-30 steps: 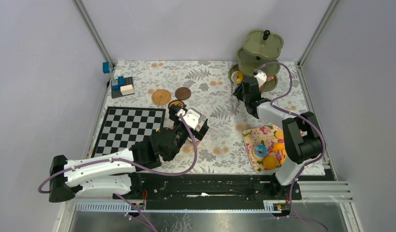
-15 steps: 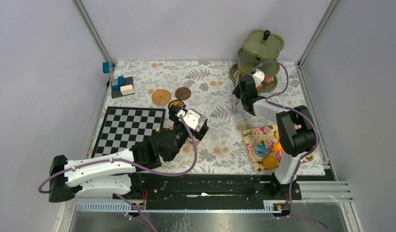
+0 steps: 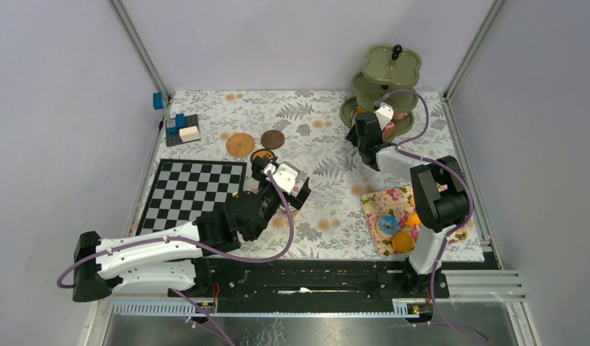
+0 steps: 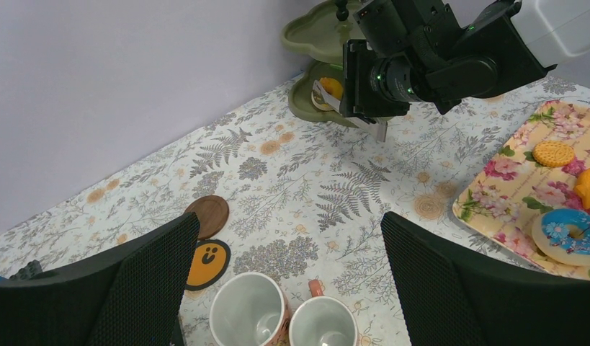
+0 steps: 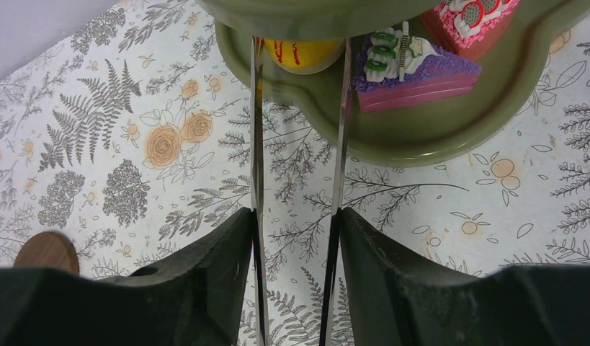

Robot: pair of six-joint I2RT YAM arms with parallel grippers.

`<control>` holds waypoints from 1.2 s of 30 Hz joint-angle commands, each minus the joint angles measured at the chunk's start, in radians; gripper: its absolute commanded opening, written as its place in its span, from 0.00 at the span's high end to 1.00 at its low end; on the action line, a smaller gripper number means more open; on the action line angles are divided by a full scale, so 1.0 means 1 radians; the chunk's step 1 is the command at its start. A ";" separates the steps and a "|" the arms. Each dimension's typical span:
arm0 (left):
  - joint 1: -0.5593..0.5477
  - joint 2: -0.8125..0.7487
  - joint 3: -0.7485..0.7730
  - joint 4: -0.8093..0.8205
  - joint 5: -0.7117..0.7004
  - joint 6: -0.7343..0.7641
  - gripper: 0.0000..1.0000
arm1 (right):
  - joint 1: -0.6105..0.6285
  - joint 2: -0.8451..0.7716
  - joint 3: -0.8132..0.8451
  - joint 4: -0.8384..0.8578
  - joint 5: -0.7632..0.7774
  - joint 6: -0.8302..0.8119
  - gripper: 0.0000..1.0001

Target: Serve the afternoon tea

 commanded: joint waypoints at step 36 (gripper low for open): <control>0.002 -0.010 0.037 -0.012 0.023 -0.027 0.01 | 0.006 -0.738 -0.269 -0.593 -0.332 -0.179 0.35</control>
